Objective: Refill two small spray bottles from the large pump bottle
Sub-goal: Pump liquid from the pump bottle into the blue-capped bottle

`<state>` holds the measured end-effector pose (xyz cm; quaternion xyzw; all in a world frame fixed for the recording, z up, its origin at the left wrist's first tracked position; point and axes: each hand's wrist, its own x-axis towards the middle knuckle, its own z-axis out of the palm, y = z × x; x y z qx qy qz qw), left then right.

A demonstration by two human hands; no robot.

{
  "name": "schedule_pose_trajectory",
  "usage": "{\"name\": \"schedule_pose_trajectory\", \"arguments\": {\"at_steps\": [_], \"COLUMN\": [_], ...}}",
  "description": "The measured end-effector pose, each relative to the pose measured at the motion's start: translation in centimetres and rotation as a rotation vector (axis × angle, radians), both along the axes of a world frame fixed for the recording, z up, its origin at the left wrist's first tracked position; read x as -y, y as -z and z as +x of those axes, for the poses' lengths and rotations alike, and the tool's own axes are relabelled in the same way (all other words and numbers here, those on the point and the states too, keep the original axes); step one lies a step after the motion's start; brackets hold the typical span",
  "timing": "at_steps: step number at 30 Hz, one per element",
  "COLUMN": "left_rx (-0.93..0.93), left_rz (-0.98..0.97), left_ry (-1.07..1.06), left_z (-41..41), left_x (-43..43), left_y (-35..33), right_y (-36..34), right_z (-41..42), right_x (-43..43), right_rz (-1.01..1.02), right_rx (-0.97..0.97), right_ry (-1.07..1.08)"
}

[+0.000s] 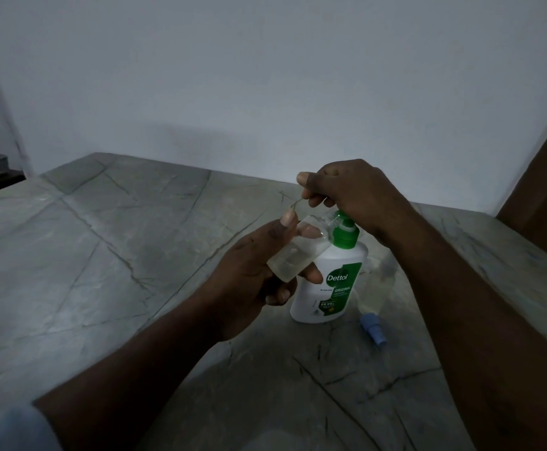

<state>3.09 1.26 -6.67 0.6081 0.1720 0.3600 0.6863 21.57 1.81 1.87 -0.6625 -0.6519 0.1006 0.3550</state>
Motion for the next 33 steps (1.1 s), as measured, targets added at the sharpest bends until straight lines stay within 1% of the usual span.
{"name": "schedule_pose_trajectory", "arguments": {"at_steps": [3,5,11,16,21,25,27,29,31,33], "left_rx": [0.025,0.032,0.044,0.020,0.009,0.013,0.026,0.042,0.048,0.048], "left_rz": [-0.013,-0.028,-0.025,0.000,-0.017,-0.005,-0.012,-0.016,-0.013,-0.017], "left_ry": [0.025,0.031,0.040,0.007,-0.002,0.018,0.019,0.029,0.038,0.046], "left_z": [0.00,-0.03,0.04,-0.08,-0.07,-0.07,0.00,0.06,0.04,0.00], "left_x": [0.09,0.00,-0.15,-0.17,-0.13,-0.10,-0.11,-0.10,-0.06,-0.10], "left_y": [-0.12,-0.13,-0.08,0.07,0.14,0.20,0.10,0.00,-0.05,-0.01], "right_y": [-0.17,-0.28,-0.43,-0.09,-0.12,0.00,-0.09,-0.34,-0.58,-0.68], "right_z": [0.22,0.12,0.18,0.01,-0.06,-0.02,0.08,0.26,0.27,0.08], "right_x": [0.14,0.22,0.17,-0.22,-0.19,-0.20,-0.07,0.16,0.38,0.50], "right_rz": [0.140,0.181,0.003,-0.103,-0.118,-0.078,-0.042,0.047,0.148,0.173], "right_rx": [-0.020,-0.025,-0.041,0.030,0.046,0.057,0.032,0.009,0.025,0.047], "right_ry": [0.019,0.008,-0.011,-0.006,-0.009,0.008,0.020,0.038,0.059,0.058]}}
